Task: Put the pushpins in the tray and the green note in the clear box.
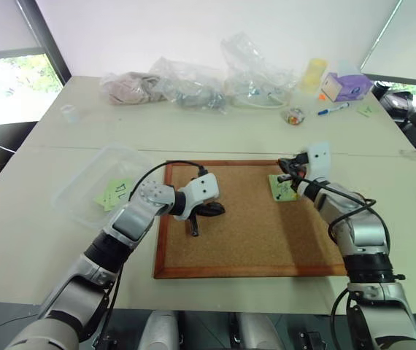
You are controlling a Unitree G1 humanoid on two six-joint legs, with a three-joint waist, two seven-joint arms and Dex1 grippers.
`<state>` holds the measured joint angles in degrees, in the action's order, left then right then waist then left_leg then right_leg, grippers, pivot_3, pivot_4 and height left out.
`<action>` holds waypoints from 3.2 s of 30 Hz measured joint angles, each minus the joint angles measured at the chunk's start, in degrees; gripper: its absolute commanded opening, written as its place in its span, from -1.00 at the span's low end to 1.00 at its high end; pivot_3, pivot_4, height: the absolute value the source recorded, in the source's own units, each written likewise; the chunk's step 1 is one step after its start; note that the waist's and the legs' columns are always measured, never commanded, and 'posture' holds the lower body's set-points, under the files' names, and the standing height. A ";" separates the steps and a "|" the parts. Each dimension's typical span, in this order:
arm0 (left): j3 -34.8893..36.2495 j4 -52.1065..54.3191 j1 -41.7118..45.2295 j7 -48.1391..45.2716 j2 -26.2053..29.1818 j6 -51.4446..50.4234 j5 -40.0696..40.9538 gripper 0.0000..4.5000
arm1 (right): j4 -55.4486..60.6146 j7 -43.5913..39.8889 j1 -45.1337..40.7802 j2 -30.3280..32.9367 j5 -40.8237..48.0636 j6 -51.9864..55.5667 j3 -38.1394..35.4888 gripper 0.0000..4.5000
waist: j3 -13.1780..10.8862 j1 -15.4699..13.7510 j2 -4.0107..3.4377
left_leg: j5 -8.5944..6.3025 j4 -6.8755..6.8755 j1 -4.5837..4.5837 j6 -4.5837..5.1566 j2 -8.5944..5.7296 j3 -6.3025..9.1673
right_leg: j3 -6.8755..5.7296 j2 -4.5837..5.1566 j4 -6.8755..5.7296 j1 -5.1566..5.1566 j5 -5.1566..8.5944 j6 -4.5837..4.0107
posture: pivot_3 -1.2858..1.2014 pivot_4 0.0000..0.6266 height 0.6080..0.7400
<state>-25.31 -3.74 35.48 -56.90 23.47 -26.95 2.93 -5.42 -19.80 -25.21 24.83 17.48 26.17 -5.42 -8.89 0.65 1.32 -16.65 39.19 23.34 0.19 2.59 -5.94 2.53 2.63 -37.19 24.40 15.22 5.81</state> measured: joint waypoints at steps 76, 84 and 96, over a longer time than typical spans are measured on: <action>0.24 -1.82 0.03 -0.15 -1.20 2.46 -1.92 -1.00 | 20.01 6.44 22.83 -4.03 -1.57 2.49 -5.04 0.99 | 0.36 -0.13 -0.40 | 0.00 0.00 -0.07 0.04 -0.09 0.09 | 0.12 0.04 0.10 -0.16 0.13 -0.23 | 0.03 -0.52 0.96; 0.23 -1.82 0.01 -0.15 -1.21 2.51 -1.94 -1.00 | 18.32 4.98 22.84 -4.02 -1.53 2.24 -4.68 -0.57 | 0.36 -0.12 -0.40 | 0.00 0.00 -0.07 0.04 -0.09 0.10 | 0.12 0.04 0.10 -0.16 0.13 -0.22 | 0.03 -0.52 0.96; 0.23 -1.85 0.05 -0.16 -1.34 2.75 -2.24 -1.00 | 18.14 4.75 23.25 -4.85 -0.93 1.91 -4.74 -0.99 | 0.37 -0.23 -0.39 | 0.00 0.00 -0.07 0.04 -0.09 0.10 | 0.11 0.05 0.10 -0.16 0.13 -0.23 | 0.03 -0.52 0.96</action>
<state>-25.08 -5.59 35.52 -57.06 22.14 -24.19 0.69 12.71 -15.05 -1.96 19.99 16.55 28.07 -10.17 -8.52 0.41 0.93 -16.66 39.18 23.27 0.23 2.51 -5.84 2.64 2.67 -37.09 24.23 15.35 5.59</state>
